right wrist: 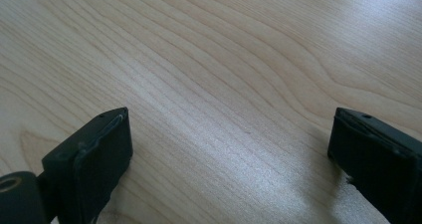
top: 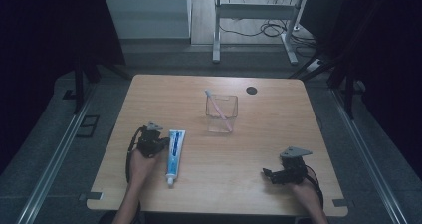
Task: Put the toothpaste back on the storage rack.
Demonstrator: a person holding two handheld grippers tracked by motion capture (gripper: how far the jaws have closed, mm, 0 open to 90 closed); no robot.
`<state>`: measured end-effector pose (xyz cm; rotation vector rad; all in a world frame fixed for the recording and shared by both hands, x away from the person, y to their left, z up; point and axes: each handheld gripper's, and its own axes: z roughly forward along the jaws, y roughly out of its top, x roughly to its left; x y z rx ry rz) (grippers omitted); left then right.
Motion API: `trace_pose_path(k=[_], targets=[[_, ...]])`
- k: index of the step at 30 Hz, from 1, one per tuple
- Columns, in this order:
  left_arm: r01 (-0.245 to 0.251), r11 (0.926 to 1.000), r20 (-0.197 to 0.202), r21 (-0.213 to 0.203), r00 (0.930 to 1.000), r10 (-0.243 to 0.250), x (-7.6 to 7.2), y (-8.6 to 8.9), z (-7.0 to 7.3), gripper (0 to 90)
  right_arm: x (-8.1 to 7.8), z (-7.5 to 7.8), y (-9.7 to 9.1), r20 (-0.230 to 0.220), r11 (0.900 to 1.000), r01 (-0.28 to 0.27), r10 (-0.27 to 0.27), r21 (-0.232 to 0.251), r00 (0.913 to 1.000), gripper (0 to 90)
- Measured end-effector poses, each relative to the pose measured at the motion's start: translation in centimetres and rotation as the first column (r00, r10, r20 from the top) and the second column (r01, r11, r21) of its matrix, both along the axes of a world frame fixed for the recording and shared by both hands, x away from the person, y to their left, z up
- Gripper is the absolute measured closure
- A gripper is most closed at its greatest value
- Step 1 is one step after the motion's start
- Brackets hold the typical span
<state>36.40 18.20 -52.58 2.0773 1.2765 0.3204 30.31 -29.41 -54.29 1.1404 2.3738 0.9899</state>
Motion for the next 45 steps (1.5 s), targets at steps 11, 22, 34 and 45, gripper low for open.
trace_pose_path(k=[11, 22, 34, 45], targets=[[0.075, 0.9972, -0.031, -0.002, 0.9967, -0.075, 0.9, -2.4, 0.4, 87.8, 0.0, 0.0, 0.0, 0.000, 1.0000, 0.000, 0.000, 0.000, 1.0000, 3.3], [0.166, 0.9852, -0.053, 0.044, 0.9851, -0.163, 1.5, -4.7, 0.8, 87.3, 0.0, 0.0, 0.0, 0.000, 1.0000, 0.000, 0.000, 0.000, 1.0000, 3.3], [0.154, 0.9879, -0.041, 0.018, 0.9874, -0.153, 0.9, -3.9, 1.5, 70.7, 0.0, 0.0, 0.0, 0.000, 1.0000, 0.000, 0.000, 0.000, 1.0000, 3.3], [0.151, 0.9874, 0.005, 0.046, 0.9884, -0.152, -0.8, -3.1, 2.8, 38.9, 0.0, 0.0, 0.0, 0.000, 1.0000, 0.000, 0.000, 0.000, 1.0000, 3.3]])
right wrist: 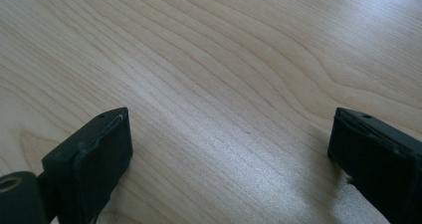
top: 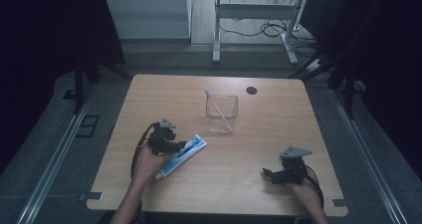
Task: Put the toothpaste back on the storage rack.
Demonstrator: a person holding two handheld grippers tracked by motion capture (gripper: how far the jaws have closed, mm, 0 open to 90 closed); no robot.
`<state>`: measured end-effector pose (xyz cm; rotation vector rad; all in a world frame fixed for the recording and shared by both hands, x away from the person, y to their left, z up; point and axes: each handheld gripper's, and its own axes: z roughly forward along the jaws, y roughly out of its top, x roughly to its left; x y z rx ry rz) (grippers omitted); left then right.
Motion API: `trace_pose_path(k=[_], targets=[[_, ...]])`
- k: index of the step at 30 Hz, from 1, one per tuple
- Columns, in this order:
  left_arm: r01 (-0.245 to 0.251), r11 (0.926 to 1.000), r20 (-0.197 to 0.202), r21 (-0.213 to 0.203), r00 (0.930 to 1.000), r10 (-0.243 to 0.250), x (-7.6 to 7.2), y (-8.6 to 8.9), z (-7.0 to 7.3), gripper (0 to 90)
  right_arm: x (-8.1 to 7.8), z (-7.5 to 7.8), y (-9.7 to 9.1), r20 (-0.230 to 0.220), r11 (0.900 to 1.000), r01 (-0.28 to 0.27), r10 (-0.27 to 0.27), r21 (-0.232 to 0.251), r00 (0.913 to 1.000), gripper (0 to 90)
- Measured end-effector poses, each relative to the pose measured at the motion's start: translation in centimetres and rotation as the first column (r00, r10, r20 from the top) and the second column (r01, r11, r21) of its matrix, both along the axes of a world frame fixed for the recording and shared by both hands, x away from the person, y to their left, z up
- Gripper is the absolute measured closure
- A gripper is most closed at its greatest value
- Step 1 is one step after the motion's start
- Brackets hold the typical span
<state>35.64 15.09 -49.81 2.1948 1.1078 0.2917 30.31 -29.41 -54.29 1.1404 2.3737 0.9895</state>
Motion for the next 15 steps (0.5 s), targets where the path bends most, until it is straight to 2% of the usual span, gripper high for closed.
trace_pose_path(k=[2, 8, 15], targets=[[-0.004, 1.0000, 0.005, 0.007, 1.0000, 0.004, -0.4, 0.1, 0.2, 34.5, 0.0, 0.0, 0.0, 0.000, 1.0000, 0.000, 0.000, 0.000, 1.0000, 3.3], [0.004, 0.9996, -0.031, -0.028, 0.9995, -0.005, -1.3, 0.7, 0.5, 24.6, 0.0, 0.0, 0.0, 0.000, 1.0000, 0.000, 0.000, 0.000, 1.0000, 3.3], [0.045, 0.9984, -0.059, -0.034, 0.9972, -0.047, -2.5, 0.9, 0.6, 20.1, 0.0, 0.0, 0.0, 0.000, 1.0000, 0.000, 0.000, 0.000, 1.0000, 3.3]])
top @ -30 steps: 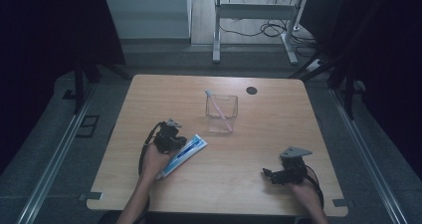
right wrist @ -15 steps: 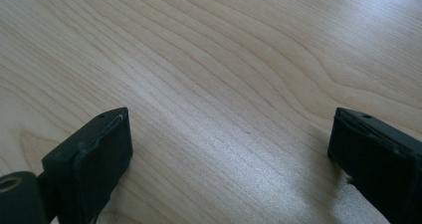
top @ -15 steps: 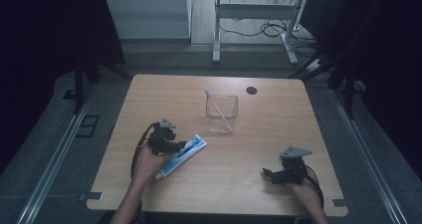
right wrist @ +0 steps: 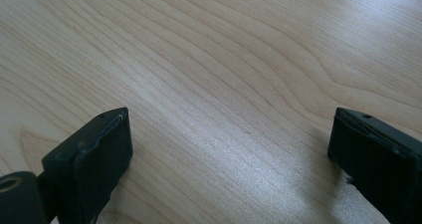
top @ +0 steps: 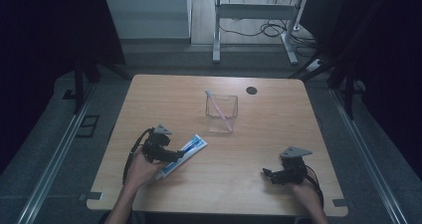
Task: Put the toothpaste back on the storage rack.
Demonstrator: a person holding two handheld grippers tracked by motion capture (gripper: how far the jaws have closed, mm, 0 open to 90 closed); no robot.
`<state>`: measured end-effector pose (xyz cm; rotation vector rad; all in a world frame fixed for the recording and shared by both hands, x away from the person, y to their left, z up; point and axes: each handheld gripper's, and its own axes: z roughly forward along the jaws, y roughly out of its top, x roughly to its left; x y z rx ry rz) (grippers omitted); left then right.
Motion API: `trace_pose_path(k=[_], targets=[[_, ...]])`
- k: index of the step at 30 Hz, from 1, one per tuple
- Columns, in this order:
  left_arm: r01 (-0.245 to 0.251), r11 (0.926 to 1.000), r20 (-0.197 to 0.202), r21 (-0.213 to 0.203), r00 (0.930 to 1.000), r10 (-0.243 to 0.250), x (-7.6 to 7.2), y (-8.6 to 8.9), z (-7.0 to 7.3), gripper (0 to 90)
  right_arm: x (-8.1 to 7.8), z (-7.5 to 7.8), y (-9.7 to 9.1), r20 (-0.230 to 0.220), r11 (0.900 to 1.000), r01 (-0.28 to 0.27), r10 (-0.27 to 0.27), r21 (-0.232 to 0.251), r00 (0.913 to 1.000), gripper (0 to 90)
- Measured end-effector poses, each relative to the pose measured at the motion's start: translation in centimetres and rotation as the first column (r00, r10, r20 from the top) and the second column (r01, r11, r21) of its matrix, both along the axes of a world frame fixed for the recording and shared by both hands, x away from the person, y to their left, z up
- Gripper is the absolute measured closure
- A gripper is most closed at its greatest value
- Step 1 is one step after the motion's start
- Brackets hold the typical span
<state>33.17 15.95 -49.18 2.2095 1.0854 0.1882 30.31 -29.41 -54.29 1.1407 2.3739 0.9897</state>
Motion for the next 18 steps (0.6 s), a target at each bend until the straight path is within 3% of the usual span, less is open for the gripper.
trace_pose_path(k=[3, 9, 12, 18], targets=[[0.019, 0.9998, -0.004, 0.002, 0.9998, -0.019, -0.5, -0.1, -0.2, 19.2, 0.0, 0.0, 0.0, 0.000, 1.0000, 0.000, 0.000, 0.000, 1.0000, 3.3], [0.041, 0.9968, -0.005, 0.069, 0.9992, -0.041, -0.8, -0.6, -0.9, 20.1, 0.0, 0.0, 0.0, 0.002, 1.0000, -0.001, 0.001, -0.001, 1.0000, 3.3], [0.053, 0.9931, -0.014, 0.105, 0.9985, -0.052, -0.8, -0.8, -1.2, 24.2, 0.0, 0.0, 0.0, 0.002, 1.0000, -0.002, 0.002, -0.001, 1.0000, 3.3], [0.069, 0.9892, -0.037, 0.129, 0.9972, -0.065, -0.4, -1.1, -1.8, 31.2, 0.0, 0.0, 0.0, 0.003, 1.0000, -0.002, 0.002, -0.001, 1.0000, 3.3]])
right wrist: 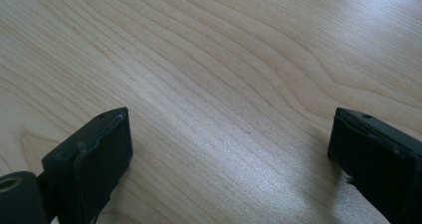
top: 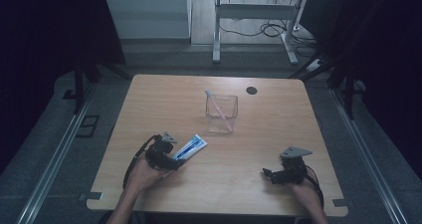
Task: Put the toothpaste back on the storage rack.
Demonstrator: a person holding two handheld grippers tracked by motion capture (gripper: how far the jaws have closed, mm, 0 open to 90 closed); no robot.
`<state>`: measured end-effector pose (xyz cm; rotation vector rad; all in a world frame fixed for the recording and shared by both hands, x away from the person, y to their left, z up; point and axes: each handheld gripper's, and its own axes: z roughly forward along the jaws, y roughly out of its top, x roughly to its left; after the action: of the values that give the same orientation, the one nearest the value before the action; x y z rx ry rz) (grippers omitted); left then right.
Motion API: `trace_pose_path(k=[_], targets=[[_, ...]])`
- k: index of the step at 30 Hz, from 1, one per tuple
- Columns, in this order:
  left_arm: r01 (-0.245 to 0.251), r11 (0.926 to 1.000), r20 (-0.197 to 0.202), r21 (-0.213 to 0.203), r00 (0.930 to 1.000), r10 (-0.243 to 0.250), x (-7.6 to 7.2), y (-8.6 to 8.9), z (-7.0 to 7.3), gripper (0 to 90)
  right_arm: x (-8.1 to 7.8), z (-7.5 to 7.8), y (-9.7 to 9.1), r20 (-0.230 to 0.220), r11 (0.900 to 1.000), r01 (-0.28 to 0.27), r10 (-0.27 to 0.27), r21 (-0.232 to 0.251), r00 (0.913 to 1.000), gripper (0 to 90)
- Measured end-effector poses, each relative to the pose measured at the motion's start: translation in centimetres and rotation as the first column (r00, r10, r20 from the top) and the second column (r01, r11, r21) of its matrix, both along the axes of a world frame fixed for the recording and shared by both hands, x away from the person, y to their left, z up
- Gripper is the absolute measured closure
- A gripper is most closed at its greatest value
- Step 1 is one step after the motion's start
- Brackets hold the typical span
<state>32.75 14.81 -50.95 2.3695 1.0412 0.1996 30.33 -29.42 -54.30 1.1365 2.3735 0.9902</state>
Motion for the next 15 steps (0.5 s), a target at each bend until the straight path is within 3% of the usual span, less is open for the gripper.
trace_pose_path(k=[11, 15], targets=[[0.011, 0.9977, -0.068, 0.066, 0.9977, -0.007, 0.9, -1.3, -0.5, 42.6, 0.0, 0.0, 0.0, -0.001, 1.0000, 0.001, -0.001, 0.000, 1.0000, 3.3], [0.008, 0.9974, -0.084, 0.072, 0.9965, -0.002, 1.1, -1.7, -0.4, 48.1, 0.0, 0.0, 0.0, -0.002, 1.0000, 0.001, -0.001, 0.000, 1.0000, 3.3]])
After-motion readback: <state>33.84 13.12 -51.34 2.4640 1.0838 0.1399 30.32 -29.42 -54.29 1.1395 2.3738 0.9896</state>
